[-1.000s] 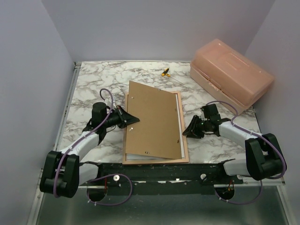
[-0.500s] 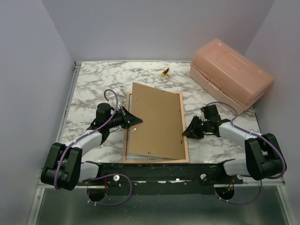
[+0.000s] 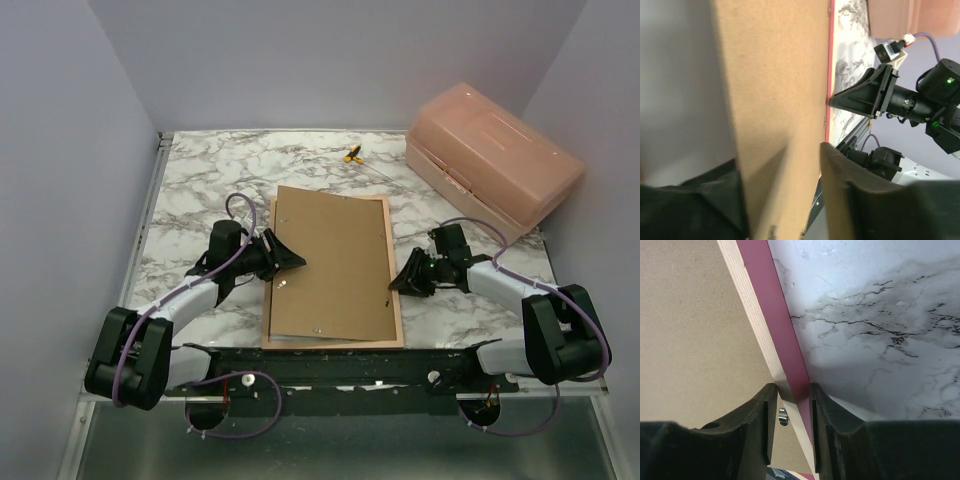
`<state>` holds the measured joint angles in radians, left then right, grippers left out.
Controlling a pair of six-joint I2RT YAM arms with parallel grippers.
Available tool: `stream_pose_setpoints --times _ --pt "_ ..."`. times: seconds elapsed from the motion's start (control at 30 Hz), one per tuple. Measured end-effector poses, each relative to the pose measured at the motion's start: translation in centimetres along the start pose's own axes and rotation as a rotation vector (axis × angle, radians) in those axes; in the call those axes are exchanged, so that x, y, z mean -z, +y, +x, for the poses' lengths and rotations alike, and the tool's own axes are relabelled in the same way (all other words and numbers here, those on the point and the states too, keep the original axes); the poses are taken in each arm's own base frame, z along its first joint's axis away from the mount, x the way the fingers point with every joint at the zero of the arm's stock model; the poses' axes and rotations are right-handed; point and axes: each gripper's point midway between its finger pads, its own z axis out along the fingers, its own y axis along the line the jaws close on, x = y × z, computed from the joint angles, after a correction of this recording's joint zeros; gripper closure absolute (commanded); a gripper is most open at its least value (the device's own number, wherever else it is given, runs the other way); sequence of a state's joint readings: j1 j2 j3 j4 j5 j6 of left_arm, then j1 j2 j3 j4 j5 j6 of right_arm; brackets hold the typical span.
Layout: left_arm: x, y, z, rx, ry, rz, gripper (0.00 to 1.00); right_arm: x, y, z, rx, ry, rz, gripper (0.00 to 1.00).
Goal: Put the photo into the frame
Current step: Place the photo frame item in the photo frame.
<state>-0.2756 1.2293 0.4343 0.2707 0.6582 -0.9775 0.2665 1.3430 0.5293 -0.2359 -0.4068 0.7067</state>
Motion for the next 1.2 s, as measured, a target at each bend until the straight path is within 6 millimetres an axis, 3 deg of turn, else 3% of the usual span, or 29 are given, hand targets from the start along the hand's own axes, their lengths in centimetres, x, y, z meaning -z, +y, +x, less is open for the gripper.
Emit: stream_pose_setpoints --times 0.17,0.23,0.37,0.83,1.2 --pt "0.0 0.9 0.4 -0.024 0.029 -0.071 0.31 0.0 0.0 0.1 0.002 0.001 -0.006 0.63" --pt "0.1 1.0 0.4 -0.037 0.034 -0.091 0.21 -0.1 0.1 0.1 0.002 0.002 -0.009 0.63" --pt "-0.2 1.5 0.4 -0.063 0.063 -0.146 0.15 -0.1 0.1 0.1 0.003 0.004 -0.015 0.63" --pt "-1.5 5.8 1.6 -0.151 0.213 -0.437 0.1 -0.2 0.2 0.1 0.002 0.006 -0.029 0.63" --pt "-1.6 6.3 1.4 -0.299 0.23 -0.677 0.03 -0.2 0.2 0.1 0.002 0.003 -0.033 0.63"
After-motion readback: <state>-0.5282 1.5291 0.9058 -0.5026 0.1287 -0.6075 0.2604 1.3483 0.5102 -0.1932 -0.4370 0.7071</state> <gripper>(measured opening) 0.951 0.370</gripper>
